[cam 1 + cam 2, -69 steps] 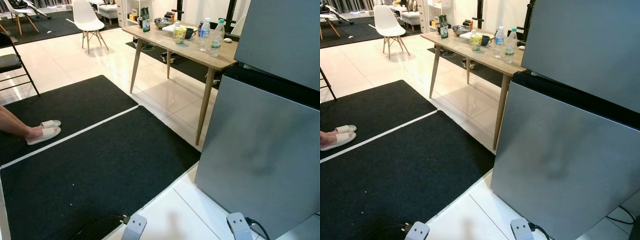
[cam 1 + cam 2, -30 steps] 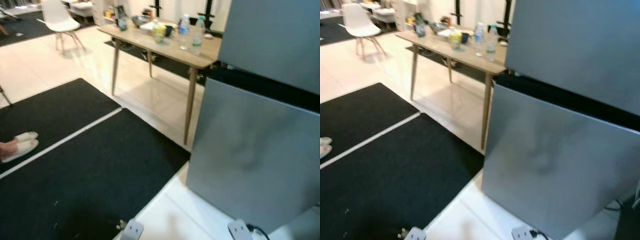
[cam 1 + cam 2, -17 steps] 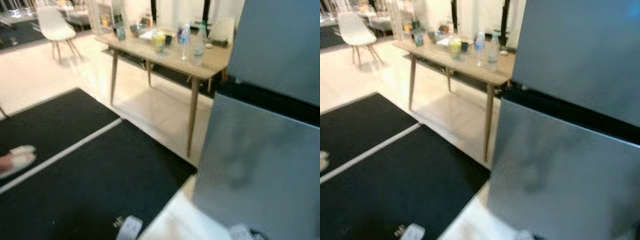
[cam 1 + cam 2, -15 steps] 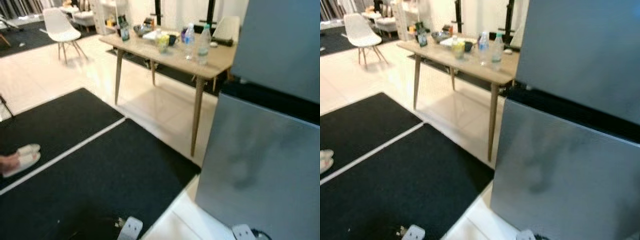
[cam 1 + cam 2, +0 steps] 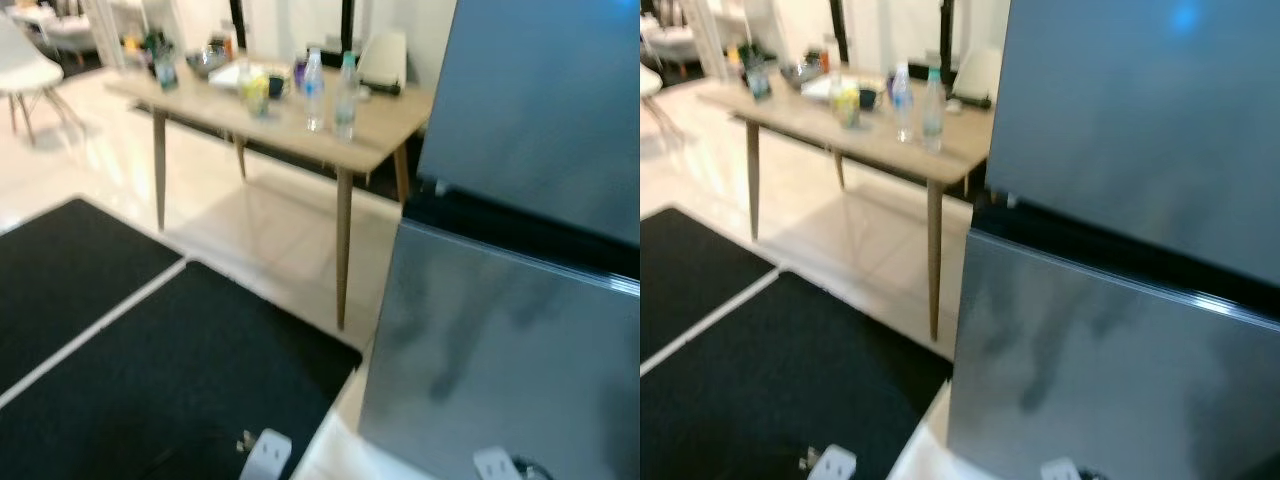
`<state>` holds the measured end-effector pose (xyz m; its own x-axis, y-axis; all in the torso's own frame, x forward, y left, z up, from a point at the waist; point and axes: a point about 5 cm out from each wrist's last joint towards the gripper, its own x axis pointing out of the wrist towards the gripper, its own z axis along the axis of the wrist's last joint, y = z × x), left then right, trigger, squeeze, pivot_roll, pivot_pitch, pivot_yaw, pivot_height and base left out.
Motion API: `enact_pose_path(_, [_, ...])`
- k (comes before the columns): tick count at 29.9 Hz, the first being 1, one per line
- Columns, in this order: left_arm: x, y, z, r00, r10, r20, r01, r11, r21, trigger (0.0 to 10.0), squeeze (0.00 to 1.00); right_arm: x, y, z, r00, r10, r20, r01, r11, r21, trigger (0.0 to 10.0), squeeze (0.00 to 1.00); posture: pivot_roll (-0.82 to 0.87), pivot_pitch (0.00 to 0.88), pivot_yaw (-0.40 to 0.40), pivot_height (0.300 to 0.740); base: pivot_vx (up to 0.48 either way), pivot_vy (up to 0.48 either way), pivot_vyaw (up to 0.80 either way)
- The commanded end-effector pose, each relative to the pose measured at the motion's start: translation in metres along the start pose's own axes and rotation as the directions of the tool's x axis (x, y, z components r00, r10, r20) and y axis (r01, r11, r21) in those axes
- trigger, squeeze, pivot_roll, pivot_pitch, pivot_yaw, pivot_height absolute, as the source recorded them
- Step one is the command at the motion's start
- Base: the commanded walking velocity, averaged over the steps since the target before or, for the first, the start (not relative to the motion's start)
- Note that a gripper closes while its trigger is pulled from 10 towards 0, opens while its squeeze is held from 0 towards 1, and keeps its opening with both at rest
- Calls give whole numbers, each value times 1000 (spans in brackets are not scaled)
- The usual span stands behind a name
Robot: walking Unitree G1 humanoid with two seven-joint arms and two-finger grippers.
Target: Restocking fridge
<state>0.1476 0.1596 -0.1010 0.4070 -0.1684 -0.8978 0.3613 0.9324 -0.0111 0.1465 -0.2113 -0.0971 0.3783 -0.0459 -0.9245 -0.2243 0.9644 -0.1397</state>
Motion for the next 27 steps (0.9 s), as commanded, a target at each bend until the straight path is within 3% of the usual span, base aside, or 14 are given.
enact_pose_path(1, [-1, 0, -5, 1000, 0, -28, 0, 1000, 6, 10000, 0, 0, 1, 2, 1000, 5, 8, -5, 1000, 5, 10000, 0, -59, 0, -14, 740, 300, 0, 0])
enact_pose_path(6, [-1, 0, -6, 1000, 2, -26, -2, 1000, 2, 10000, 0, 0, 1, 5, 1000, 6, 25, -6, 1000, 12, 10000, 0, -58, 0, -15, 740, 298, 0, 0])
enact_pose_path(9, [-1, 1, -5, 1000, 15, -11, -15, 999, -28, 10000, 0, 0, 1, 11, 998, 13, 61, -15, 999, 36, 10000, 0, -59, 0, -16, 740, 0, 0, 0])
enact_pose_path(20, [-1, 1, -6, 1000, 6, -22, -6, 1000, -13, 10000, 0, 0, -5, 23, 993, 0, 120, -6, 998, 55, 10000, 0, -58, 0, -18, 740, 0, 0, 0])
enact_pose_path(27, [-1, 0, -7, 1000, 2, -23, -2, 1000, -9, 10000, 0, -3, -13, 55, 968, -38, 249, 18, 996, 84, 10000, 0, -57, 0, -19, 740, 0, 0, 0])
